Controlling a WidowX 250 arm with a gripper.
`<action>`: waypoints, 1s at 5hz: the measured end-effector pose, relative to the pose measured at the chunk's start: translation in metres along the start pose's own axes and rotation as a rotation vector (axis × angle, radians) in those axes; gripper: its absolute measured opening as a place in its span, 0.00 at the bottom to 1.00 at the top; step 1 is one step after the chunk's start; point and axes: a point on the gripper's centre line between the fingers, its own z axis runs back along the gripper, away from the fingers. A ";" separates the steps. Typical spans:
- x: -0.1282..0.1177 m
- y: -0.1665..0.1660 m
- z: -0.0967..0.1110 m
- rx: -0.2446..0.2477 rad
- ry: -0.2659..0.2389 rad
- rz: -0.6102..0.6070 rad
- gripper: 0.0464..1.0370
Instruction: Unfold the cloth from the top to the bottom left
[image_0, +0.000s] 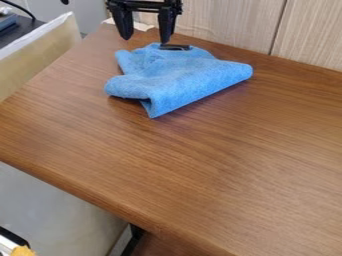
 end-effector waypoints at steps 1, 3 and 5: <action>-0.003 0.000 -0.014 -0.003 0.040 0.001 0.96; -0.023 0.032 -0.031 0.004 0.096 0.056 0.96; -0.037 0.043 -0.047 0.041 0.140 0.040 0.96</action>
